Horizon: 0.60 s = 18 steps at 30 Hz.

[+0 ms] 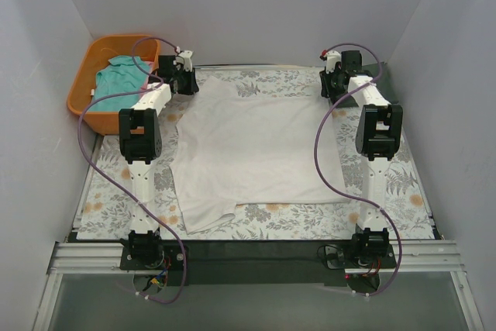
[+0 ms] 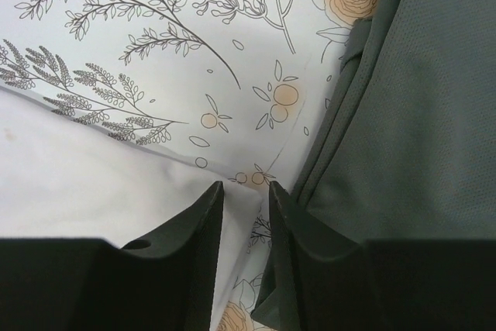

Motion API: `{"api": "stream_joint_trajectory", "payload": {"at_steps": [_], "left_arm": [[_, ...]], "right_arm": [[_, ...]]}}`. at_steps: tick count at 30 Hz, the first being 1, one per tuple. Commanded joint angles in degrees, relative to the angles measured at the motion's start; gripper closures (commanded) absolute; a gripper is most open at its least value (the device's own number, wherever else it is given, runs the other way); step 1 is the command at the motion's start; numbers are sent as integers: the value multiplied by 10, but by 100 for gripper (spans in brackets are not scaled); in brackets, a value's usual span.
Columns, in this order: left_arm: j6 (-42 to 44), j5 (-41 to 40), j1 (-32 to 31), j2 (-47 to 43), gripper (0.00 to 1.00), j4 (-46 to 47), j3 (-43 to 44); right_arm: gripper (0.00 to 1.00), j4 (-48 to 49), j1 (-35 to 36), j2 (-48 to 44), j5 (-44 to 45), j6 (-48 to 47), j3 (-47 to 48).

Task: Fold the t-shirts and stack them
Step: Flatten the tshirt out, then fold the tshirt

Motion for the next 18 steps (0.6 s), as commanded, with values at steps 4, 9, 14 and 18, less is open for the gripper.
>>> {"api": "stream_joint_trajectory", "payload": {"at_steps": [4, 9, 14, 18], "left_arm": [[-12, 0, 0, 8, 72, -2, 37], [-11, -1, -5, 19, 67, -2, 53], [-3, -5, -17, 28, 66, -2, 54], [9, -25, -30, 41, 57, -3, 54]], "right_arm": [[76, 24, -2, 6, 1, 5, -2], [73, 23, -2, -3, -4, -2, -28], [76, 21, -1, -7, -7, -7, -38], [80, 15, -2, -4, -10, -7, -35]]}}
